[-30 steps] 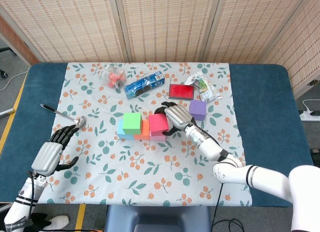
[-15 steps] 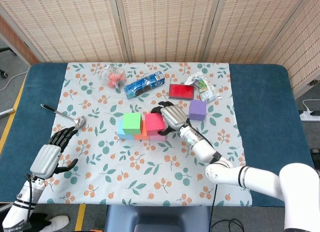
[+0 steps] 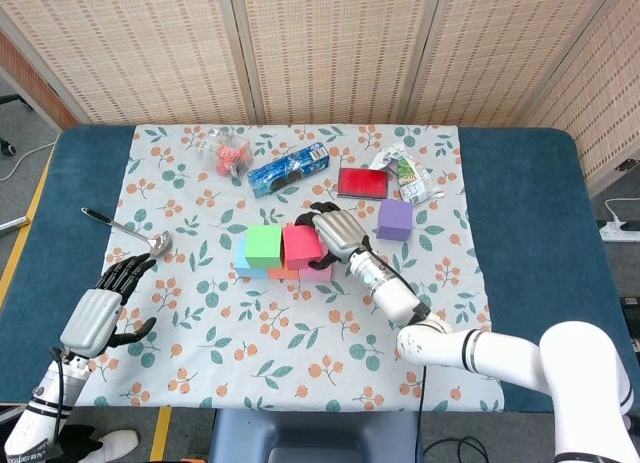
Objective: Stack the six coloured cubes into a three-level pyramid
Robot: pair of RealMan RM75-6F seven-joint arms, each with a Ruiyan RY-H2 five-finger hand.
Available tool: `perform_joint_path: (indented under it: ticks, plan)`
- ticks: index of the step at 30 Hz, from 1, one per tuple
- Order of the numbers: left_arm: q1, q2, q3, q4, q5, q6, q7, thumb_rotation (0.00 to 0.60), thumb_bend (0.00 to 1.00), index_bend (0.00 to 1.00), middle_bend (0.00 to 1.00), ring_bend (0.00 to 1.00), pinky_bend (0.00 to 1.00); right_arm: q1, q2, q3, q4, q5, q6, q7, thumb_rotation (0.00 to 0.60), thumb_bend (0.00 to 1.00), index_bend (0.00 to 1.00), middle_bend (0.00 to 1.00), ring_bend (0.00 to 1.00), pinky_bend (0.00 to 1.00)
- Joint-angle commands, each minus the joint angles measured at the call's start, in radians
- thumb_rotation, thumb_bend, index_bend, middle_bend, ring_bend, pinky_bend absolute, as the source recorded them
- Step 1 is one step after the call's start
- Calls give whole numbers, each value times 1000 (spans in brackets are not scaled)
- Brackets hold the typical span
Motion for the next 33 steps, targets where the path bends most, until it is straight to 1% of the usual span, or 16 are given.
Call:
perform_joint_path:
  ticks: [1,14,33]
  plan:
    - [1,-1,0,2,3,1,-3,600,323,80,36,0,93,4,-5,-2,2,8,6,-7,600,135,387,298,100,99]
    - [7,-4,-2,14,12,4,-16,600,323,78,35,0,91,19,-17,-7,-10,51,34,-41,600,135,373,298,99,75]
    - [12,-11,-1,29,23,5,-35,600,321,73,30,0,90,33,-31,-8,-17,111,64,-83,600,135,359,298,99,69]
